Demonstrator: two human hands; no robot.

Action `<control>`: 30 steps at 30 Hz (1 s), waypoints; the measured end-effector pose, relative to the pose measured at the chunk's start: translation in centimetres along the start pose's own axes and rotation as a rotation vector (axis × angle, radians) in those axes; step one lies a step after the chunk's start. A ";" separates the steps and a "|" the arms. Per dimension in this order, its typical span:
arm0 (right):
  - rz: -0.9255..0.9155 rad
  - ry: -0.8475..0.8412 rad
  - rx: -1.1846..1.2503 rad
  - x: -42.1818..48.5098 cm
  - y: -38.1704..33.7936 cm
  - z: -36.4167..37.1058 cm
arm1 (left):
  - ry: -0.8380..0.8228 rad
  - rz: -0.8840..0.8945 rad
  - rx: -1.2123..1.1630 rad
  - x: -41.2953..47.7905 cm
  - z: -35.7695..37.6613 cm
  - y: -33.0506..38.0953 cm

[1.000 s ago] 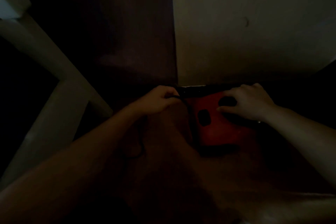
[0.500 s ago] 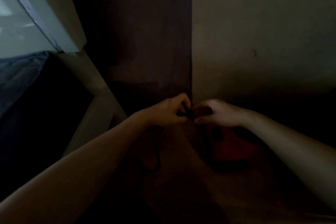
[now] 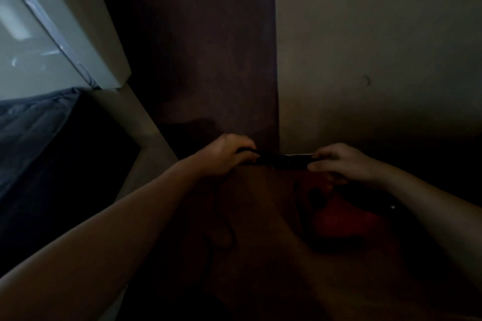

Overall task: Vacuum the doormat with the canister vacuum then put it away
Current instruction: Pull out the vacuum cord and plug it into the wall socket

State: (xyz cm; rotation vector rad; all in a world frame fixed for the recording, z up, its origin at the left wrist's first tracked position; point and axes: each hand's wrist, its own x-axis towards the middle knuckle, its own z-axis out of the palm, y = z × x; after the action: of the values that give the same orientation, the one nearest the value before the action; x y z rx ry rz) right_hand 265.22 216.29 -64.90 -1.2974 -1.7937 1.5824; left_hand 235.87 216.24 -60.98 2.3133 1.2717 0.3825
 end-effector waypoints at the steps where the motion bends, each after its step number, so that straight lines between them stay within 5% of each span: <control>1: -0.044 -0.033 -0.044 0.5 -1.3 0.4 | 0.039 -0.002 -0.043 0.9 0.0 1.2; 7: -0.135 -0.110 -0.204 -0.1 -6.9 0.0 | 0.142 -0.013 -0.023 4.2 -2.7 5.2; 14: -0.050 -0.051 0.394 -4.0 -6.2 -4.3 | -0.252 -0.272 -0.073 -1.2 -2.9 -1.1; 25: -0.003 0.146 -0.070 -5.3 -21.5 -3.3 | 0.036 0.059 0.162 4.4 -11.6 12.6; 30: -0.174 0.229 0.183 -9.5 -27.0 -8.3 | 0.127 0.041 0.015 1.7 -15.0 10.9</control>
State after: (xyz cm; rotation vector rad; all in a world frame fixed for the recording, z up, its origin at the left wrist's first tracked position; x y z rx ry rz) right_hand 266.62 215.00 -35.12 -1.1530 -1.5396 1.4052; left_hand 237.78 216.64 -42.45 2.3631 1.2921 0.5433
